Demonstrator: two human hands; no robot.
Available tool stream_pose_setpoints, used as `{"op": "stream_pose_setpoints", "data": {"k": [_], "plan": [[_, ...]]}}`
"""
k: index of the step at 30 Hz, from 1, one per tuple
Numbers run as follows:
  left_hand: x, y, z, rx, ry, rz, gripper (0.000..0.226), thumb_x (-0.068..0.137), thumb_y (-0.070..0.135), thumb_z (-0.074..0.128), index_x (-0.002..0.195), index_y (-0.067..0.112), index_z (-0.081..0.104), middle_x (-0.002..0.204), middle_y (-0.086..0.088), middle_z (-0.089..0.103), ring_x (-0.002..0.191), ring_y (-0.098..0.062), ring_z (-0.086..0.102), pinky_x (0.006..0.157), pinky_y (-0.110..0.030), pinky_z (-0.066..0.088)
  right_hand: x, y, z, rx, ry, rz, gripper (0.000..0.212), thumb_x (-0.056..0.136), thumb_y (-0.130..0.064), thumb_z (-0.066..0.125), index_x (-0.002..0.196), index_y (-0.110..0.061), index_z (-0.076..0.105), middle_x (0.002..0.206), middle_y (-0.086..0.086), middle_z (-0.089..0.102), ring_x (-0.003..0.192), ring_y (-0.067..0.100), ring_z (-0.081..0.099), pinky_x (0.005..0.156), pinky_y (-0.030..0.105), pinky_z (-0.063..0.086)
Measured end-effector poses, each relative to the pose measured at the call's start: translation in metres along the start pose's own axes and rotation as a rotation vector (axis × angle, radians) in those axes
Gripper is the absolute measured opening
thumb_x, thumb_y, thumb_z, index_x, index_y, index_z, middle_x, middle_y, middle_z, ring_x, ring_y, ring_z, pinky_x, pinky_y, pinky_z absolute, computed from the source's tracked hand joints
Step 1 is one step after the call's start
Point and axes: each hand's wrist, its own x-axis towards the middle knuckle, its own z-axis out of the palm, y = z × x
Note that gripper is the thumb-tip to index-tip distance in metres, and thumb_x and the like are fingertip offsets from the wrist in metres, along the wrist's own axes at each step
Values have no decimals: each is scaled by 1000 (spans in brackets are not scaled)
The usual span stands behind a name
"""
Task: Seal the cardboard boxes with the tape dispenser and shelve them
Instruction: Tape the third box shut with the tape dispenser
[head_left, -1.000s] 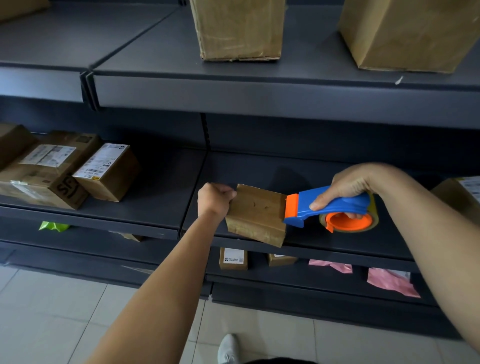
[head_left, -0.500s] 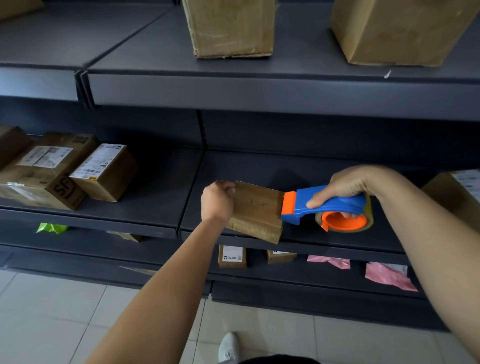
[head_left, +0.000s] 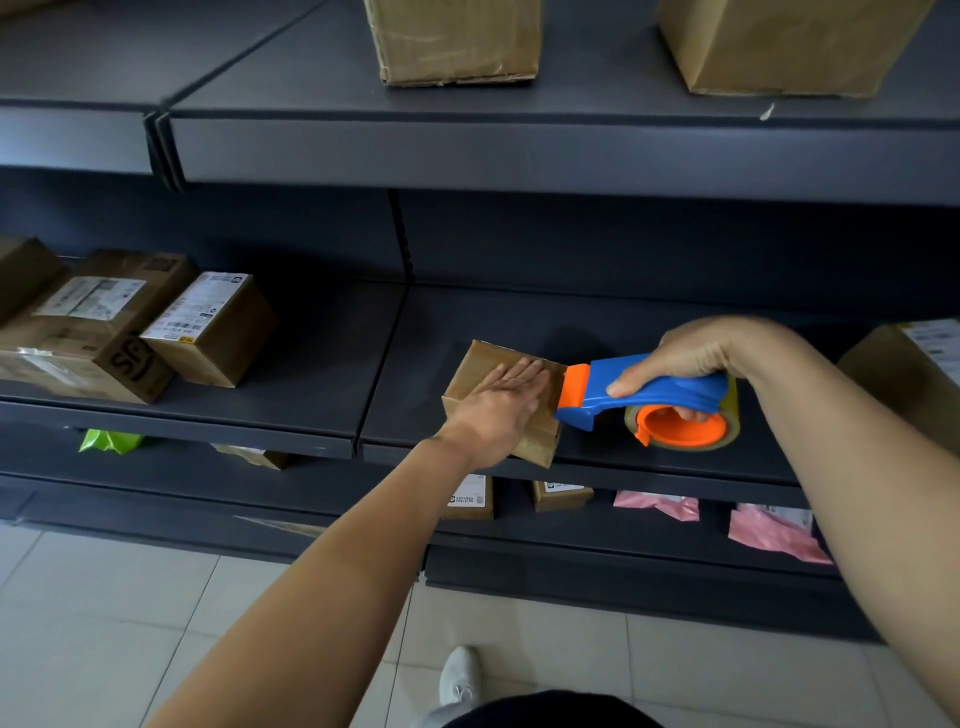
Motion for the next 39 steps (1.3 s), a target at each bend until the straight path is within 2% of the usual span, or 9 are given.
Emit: {"op": "stream_pose_setpoints", "data": {"k": [7, 12, 16, 17, 20, 23, 25, 28, 39], "plan": [[6, -4, -6, -3, -94, -21, 49, 105, 23, 20, 153, 20, 8, 161, 8, -2, 146, -3, -9, 115, -21, -11, 0, 23, 16, 168, -5, -43, 51, 71, -57, 69, 71, -6, 65, 57, 7, 68, 48, 14, 63, 55, 25, 51], [6, -16, -10, -41, -113, -10, 49, 105, 19, 26, 152, 22, 13, 160, 10, 1, 145, 0, -8, 111, -17, -13, -7, 54, 27, 245, -44, -38, 61, 50, -61, 79, 74, -7, 66, 61, 7, 68, 51, 14, 62, 55, 24, 50], [7, -24, -17, -87, -120, -23, 48, 105, 14, 28, 151, 20, 19, 160, 9, 8, 146, -2, -5, 109, -14, -13, -20, 96, 31, 231, -28, 62, 102, 16, -75, 80, 87, -3, 70, 72, 11, 70, 59, 18, 63, 56, 24, 48], [8, -23, -17, -86, -121, -27, 48, 105, 14, 28, 151, 20, 19, 160, 9, 8, 146, -2, -5, 109, -14, -13, -20, 98, 34, 204, -21, 72, 99, 19, -77, 80, 87, -4, 71, 70, 8, 70, 58, 18, 63, 56, 23, 47], [9, -20, -16, -103, -115, -54, 49, 104, 21, 31, 152, 23, 18, 160, 11, 6, 145, 0, -7, 111, -17, -14, -15, 73, 48, 174, 1, 101, 58, 60, -62, 78, 77, -7, 68, 60, 4, 69, 45, 14, 61, 46, 19, 43], [5, -19, -9, -26, -93, -114, 74, 92, 56, 46, 152, 33, 9, 159, 15, -5, 144, -3, -15, 116, -31, -17, -3, 46, 60, 246, -50, 123, 42, 78, -46, 73, 73, -5, 61, 47, 2, 64, 34, 12, 58, 42, 18, 41], [2, -17, -2, 129, -84, -146, 94, 79, 70, 52, 151, 39, 1, 158, 5, -19, 145, -15, -22, 117, -43, -16, 4, 37, 65, 226, -48, 118, 41, 78, -46, 73, 75, -6, 62, 47, 0, 64, 34, 11, 57, 39, 14, 41], [3, -15, 2, 198, -69, -166, 95, 79, 69, 53, 150, 41, -3, 158, -8, -23, 145, -21, -23, 116, -46, -15, 9, 30, 66, 206, -40, 120, 42, 76, -48, 74, 78, -7, 64, 53, 2, 68, 39, 13, 60, 44, 17, 44], [-1, -22, -25, -283, 41, -219, 86, 84, 44, 65, 152, 30, 14, 161, -3, -1, 148, -16, -9, 119, -39, -8, -7, 47, 30, 182, 18, 69, 50, 71, -56, 74, 76, -7, 67, 58, 8, 69, 47, 15, 63, 54, 25, 51]]}}
